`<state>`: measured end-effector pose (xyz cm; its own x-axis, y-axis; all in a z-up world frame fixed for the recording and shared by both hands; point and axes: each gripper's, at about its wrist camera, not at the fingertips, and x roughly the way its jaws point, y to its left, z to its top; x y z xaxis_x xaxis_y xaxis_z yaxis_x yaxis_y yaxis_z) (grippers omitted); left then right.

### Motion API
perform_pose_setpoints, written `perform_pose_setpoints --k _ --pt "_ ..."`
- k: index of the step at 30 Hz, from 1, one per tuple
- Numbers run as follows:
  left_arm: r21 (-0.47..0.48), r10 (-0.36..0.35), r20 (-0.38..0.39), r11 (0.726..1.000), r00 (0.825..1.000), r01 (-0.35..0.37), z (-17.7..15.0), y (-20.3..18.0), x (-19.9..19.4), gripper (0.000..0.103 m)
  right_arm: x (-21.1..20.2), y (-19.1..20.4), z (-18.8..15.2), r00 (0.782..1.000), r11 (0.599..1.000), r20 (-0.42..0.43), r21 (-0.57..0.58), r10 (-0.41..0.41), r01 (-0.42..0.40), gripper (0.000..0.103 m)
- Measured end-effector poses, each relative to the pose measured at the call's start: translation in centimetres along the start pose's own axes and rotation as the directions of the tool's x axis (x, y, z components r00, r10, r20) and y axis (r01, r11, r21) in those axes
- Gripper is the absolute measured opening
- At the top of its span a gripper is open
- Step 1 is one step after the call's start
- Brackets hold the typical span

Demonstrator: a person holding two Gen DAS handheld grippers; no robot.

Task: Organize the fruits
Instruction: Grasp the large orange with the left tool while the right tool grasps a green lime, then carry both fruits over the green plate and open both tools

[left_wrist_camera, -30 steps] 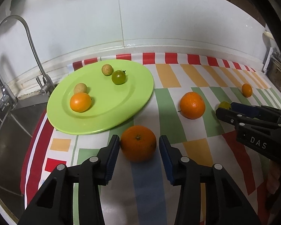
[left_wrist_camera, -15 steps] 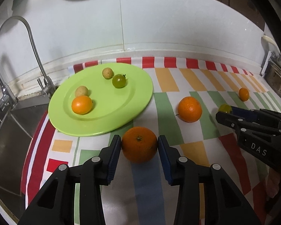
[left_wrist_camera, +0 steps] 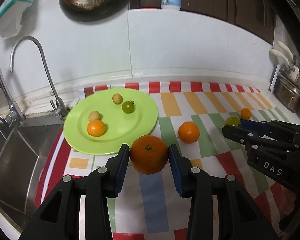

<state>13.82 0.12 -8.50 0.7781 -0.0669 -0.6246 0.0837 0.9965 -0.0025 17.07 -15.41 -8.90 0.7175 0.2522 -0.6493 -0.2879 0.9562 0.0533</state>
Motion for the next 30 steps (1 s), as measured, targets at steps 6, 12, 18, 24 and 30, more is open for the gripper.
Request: perform_pose_setpoints --k 6,12,18,24,30 --pt "0.003 0.005 0.042 1.000 0.999 -0.005 0.3 0.2 -1.8 0.040 -1.7 1.0 0.5 0.999 1.000 0.038 -0.020 0.018 -0.017 0.031" --pt "0.012 0.013 0.076 1.000 0.997 -0.014 0.5 0.6 -3.3 0.040 -2.7 1.7 0.8 0.997 0.999 0.055 -0.016 0.048 -0.048 0.031" --pt "0.018 0.023 0.120 1.000 0.992 -0.025 1.3 1.1 -4.5 0.040 -3.6 2.9 1.7 0.994 0.997 0.091 -0.038 0.065 -0.062 0.031" --pt "0.013 0.035 0.153 0.999 0.988 -0.038 2.2 1.8 -4.8 0.040 -3.8 4.1 3.2 0.988 0.994 0.122 -0.063 0.095 -0.088 0.031" --pt "0.006 0.059 0.168 0.998 0.984 -0.061 3.3 3.2 -4.3 0.040 -3.0 5.1 4.9 0.982 0.990 0.135 -0.081 0.129 -0.119 0.031"
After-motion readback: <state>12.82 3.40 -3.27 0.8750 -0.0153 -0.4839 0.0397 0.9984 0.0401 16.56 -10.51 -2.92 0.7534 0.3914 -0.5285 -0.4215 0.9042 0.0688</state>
